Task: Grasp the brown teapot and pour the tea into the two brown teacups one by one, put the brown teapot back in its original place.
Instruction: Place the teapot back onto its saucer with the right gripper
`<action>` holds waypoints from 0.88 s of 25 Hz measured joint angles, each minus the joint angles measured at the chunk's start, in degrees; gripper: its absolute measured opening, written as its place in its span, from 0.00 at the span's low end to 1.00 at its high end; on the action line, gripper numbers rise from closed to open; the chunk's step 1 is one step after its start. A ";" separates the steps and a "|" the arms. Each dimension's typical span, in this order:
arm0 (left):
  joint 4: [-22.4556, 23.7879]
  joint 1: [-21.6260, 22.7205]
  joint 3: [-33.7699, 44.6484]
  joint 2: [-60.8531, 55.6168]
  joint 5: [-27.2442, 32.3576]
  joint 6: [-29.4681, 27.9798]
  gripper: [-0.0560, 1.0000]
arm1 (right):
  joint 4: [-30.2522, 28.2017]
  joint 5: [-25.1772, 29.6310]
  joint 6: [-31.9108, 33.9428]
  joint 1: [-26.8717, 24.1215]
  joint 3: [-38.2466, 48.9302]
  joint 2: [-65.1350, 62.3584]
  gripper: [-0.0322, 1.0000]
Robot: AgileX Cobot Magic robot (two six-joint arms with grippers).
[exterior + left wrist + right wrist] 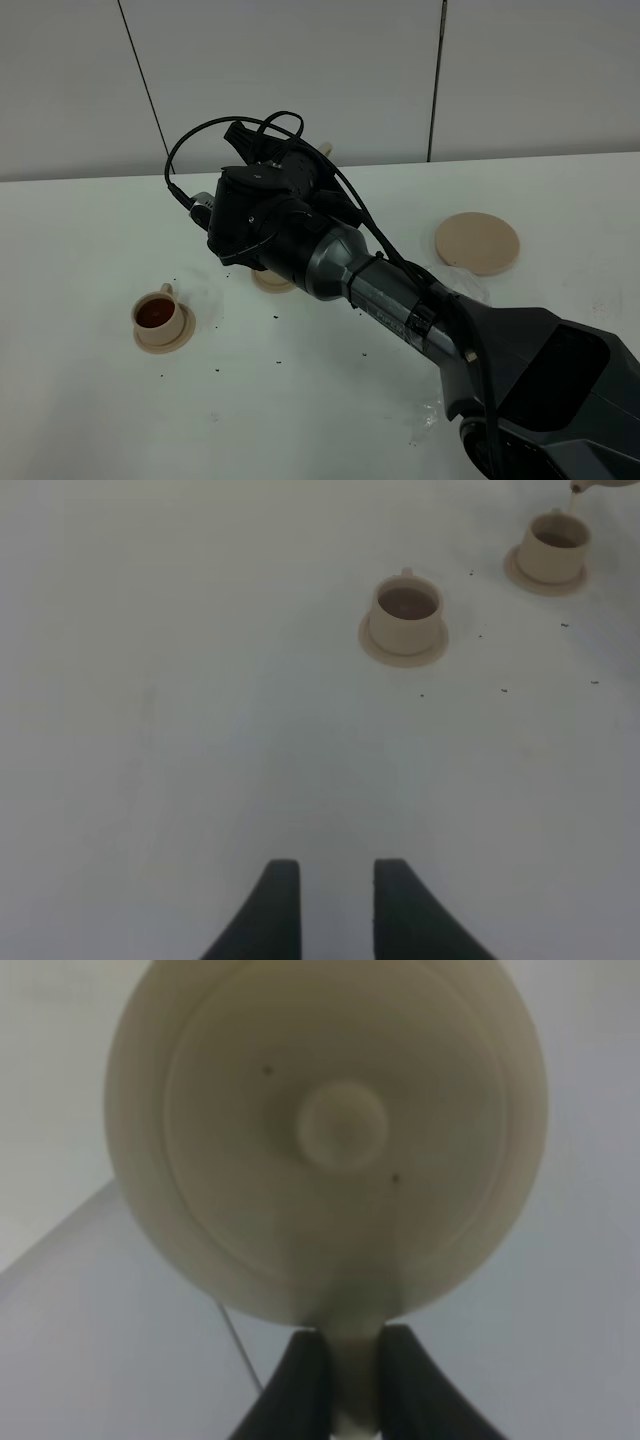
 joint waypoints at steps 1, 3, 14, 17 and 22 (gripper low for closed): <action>0.00 0.00 0.00 0.00 0.00 0.00 0.29 | -0.12 0.00 0.00 0.00 0.00 0.00 0.12; 0.00 0.00 0.00 0.00 0.00 0.00 0.29 | -0.30 0.00 0.00 0.00 0.00 0.00 0.12; 0.00 0.00 0.00 0.00 0.00 0.00 0.29 | -0.72 0.00 0.00 0.04 0.00 0.00 0.12; 0.00 0.00 0.00 0.00 0.00 0.00 0.29 | -0.77 0.00 0.00 0.06 0.00 0.00 0.12; 0.00 0.00 0.00 0.00 0.00 0.00 0.29 | -0.77 -0.05 0.00 0.06 0.00 0.00 0.12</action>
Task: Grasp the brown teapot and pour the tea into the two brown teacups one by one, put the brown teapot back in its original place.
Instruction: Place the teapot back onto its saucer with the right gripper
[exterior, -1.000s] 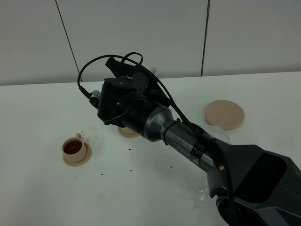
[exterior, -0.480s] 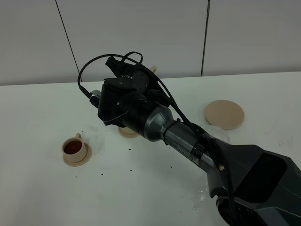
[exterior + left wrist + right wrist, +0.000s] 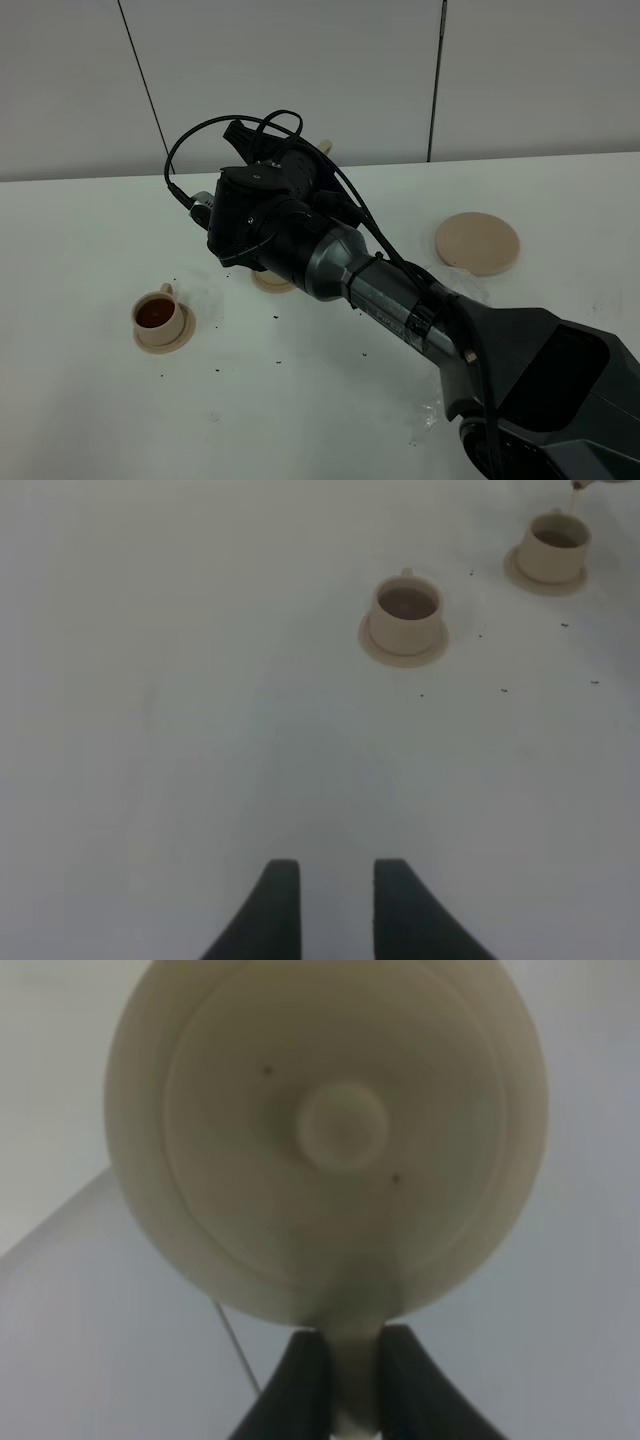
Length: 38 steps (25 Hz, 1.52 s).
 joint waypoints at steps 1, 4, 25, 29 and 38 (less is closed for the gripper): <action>0.00 0.00 0.00 0.00 0.00 0.00 0.29 | 0.00 -0.05 0.00 0.00 0.00 0.00 0.12; 0.00 0.00 0.00 0.00 0.00 0.00 0.29 | 0.00 -0.05 0.00 0.00 0.00 0.00 0.12; 0.00 0.00 0.00 0.00 0.00 0.00 0.29 | -0.38 -0.10 0.00 0.00 0.00 0.00 0.12; 0.00 0.00 0.00 0.00 0.00 0.00 0.29 | -0.39 -0.36 0.00 0.00 0.00 0.00 0.12; 0.00 0.00 0.00 0.00 0.00 0.00 0.29 | -1.34 -0.75 0.00 0.21 0.00 0.96 0.12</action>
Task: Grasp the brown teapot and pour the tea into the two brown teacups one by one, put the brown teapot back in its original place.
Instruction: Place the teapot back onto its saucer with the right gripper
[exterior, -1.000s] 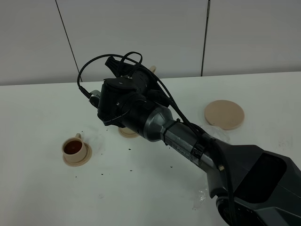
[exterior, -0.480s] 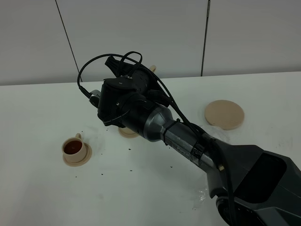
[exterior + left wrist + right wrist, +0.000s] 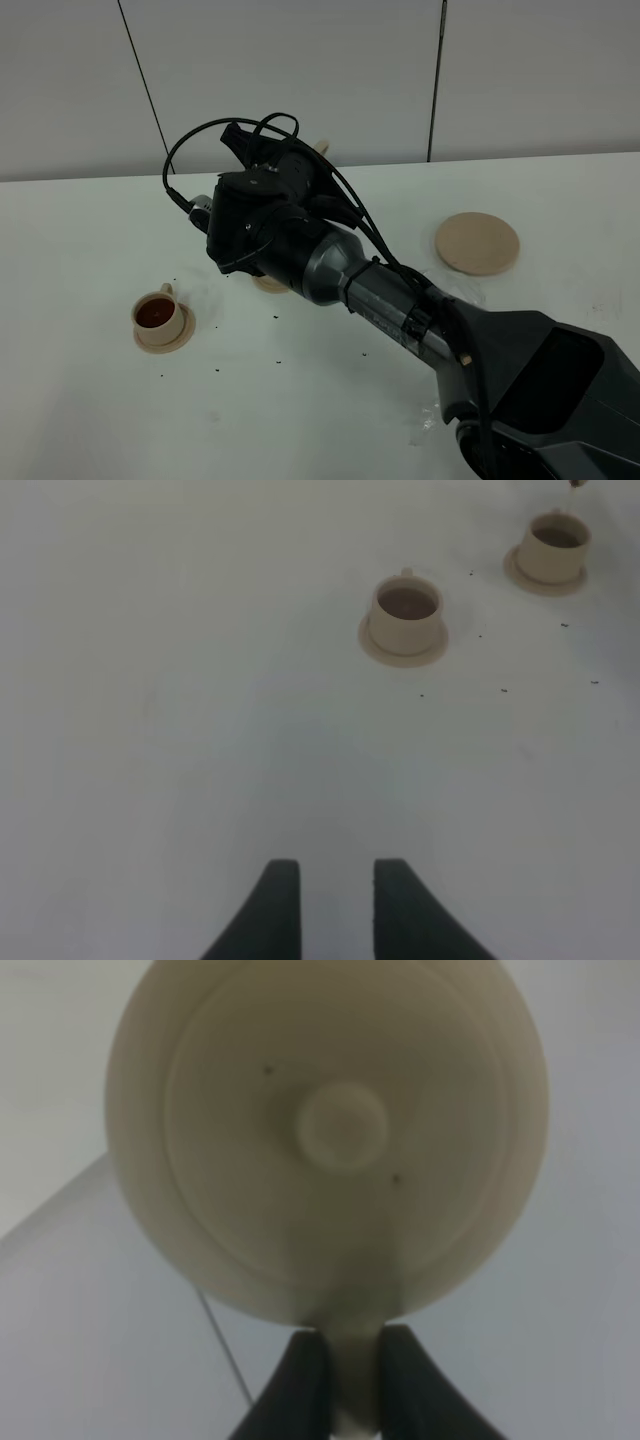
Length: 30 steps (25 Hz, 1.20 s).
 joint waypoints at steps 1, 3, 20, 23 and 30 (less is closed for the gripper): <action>0.00 0.00 0.00 0.00 0.00 0.00 0.29 | 0.12 -0.11 0.00 0.00 0.00 0.18 0.12; 0.00 0.00 0.00 0.00 0.00 0.00 0.29 | 0.03 -0.24 0.00 0.00 0.00 0.58 0.12; 0.00 0.00 0.00 0.00 0.00 0.00 0.29 | -0.29 -0.42 -0.08 0.00 0.00 0.63 0.12; 0.00 0.00 0.00 0.00 0.00 0.00 0.29 | -0.34 -0.42 -0.03 0.00 0.00 0.63 0.12; 0.00 0.00 0.00 0.00 0.00 0.00 0.29 | -0.34 -0.42 -0.03 0.00 0.00 0.63 0.12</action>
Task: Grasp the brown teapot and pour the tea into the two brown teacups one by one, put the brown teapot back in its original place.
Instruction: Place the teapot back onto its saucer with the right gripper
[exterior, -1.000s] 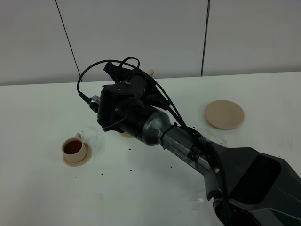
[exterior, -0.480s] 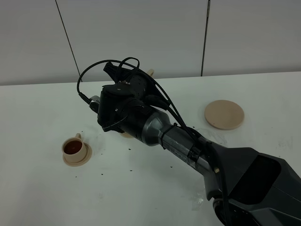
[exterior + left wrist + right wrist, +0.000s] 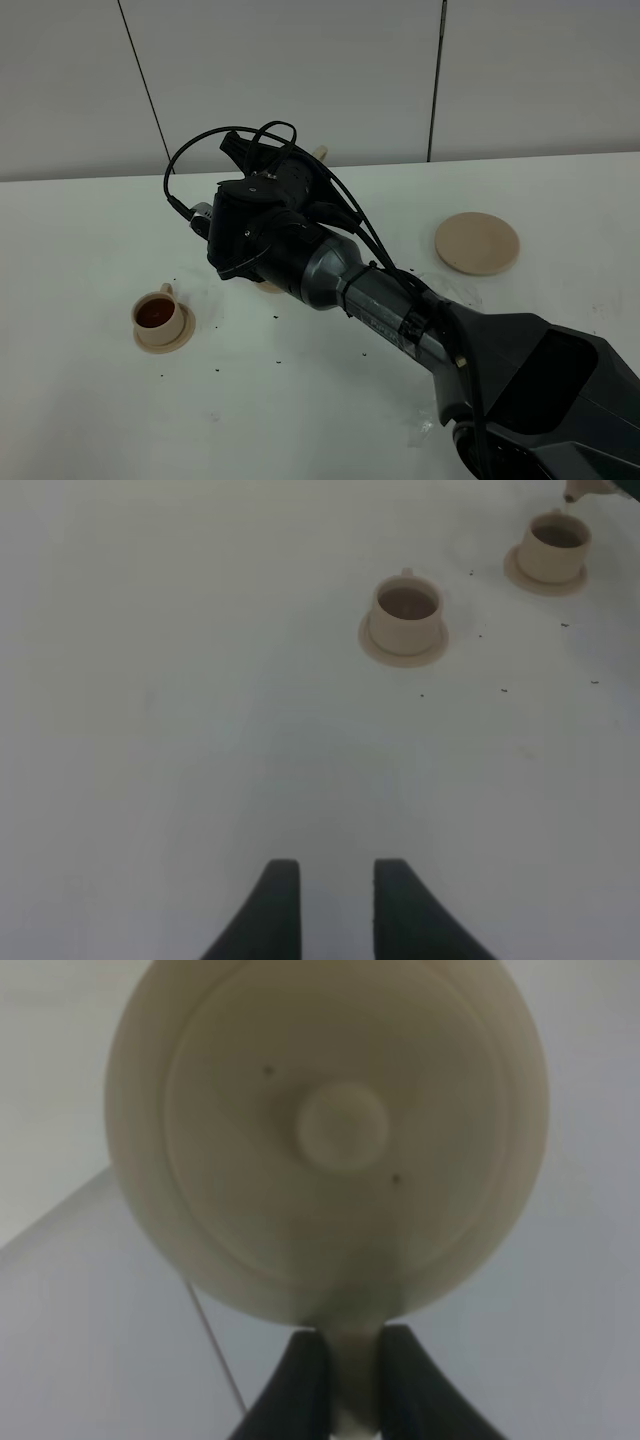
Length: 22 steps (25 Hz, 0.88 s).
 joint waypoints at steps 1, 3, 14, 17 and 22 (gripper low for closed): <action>0.00 0.00 0.00 0.00 0.00 0.00 0.29 | 0.00 0.00 0.00 0.00 0.00 0.00 0.12; 0.00 0.00 0.00 0.00 0.00 0.00 0.29 | 0.00 0.00 0.00 0.00 0.00 0.00 0.12; 0.00 0.00 0.00 0.00 0.00 0.00 0.29 | 0.00 0.00 -0.08 0.00 0.00 0.00 0.12; 0.00 0.00 0.00 0.00 0.00 0.00 0.29 | 0.88 0.00 0.04 0.00 0.00 0.00 0.12; 0.00 0.00 0.00 0.00 0.00 0.00 0.29 | 1.99 -0.07 0.10 0.00 0.00 0.00 0.12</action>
